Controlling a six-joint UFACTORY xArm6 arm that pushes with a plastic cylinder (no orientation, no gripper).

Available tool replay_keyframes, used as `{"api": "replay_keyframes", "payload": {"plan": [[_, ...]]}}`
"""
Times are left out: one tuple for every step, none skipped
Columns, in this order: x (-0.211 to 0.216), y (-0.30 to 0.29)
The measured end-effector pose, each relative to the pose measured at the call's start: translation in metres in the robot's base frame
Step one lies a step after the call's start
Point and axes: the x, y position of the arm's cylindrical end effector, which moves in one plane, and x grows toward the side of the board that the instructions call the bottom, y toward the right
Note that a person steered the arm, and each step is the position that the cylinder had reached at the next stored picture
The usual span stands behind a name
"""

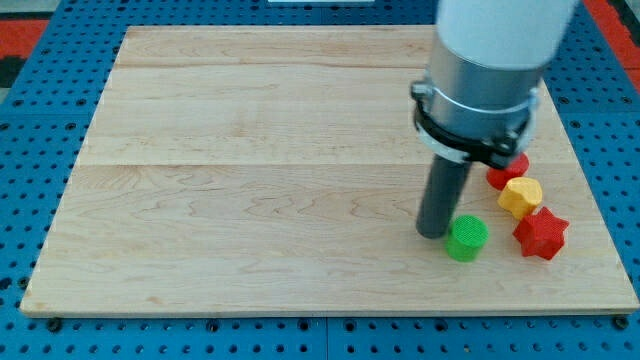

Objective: Move the red circle left a bit

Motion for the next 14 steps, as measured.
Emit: {"api": "replay_keyframes", "payload": {"plan": [[0.023, 0.034], [0.035, 0.084], [0.039, 0.062], [0.042, 0.046], [0.074, 0.099], [0.072, 0.164], [0.047, 0.223], [-0.001, 0.173], [-0.053, 0.179], [-0.077, 0.162], [-0.109, 0.154], [-0.109, 0.117], [-0.109, 0.100], [-0.109, 0.080]]}}
